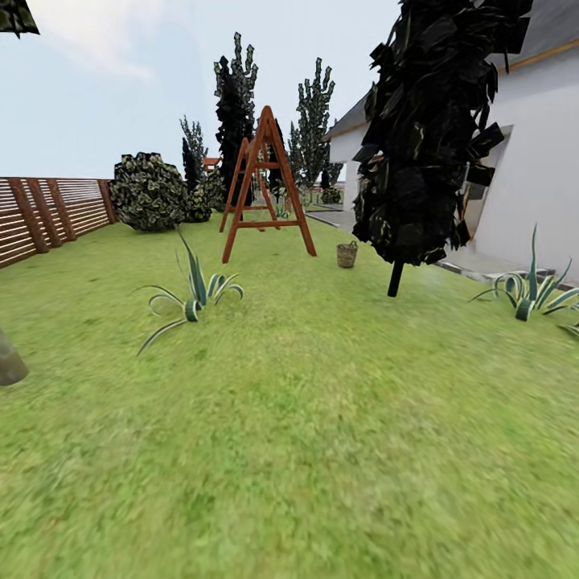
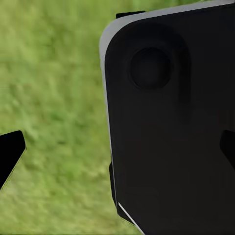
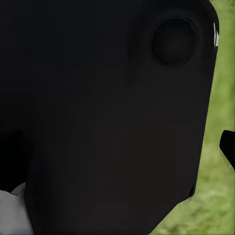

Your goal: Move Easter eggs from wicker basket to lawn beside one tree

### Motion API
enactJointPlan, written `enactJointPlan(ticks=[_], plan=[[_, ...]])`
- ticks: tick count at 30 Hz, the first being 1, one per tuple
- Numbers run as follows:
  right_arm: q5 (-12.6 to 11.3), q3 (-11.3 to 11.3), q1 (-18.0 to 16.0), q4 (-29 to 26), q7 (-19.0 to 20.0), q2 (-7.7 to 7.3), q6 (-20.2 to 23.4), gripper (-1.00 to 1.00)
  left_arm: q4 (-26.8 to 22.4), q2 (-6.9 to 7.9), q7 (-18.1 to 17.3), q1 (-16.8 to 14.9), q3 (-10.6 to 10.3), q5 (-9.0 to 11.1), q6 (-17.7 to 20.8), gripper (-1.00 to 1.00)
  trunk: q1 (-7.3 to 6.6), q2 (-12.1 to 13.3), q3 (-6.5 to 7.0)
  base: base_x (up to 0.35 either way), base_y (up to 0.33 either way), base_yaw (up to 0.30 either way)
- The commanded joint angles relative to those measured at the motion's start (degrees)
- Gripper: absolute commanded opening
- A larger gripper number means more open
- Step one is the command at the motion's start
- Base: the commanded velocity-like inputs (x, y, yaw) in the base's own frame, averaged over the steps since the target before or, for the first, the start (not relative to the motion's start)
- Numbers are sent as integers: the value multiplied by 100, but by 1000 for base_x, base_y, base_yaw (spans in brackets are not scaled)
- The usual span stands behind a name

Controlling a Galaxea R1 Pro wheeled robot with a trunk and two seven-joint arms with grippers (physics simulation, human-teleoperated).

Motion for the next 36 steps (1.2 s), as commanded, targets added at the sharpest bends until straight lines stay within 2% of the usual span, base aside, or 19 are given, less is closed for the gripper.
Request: enactJointPlan(ticks=[1,36], plan=[[4,-2,-1,1,-2,8,-24,100,4,0,25,-3,-38,-11,-19,100,4,-2,-4,338,0,0],[45,36,-1,4,2,39,-16,100,4,1,21,-3,-38,-10,-21,100,4,-2,-4,338,0,0]])
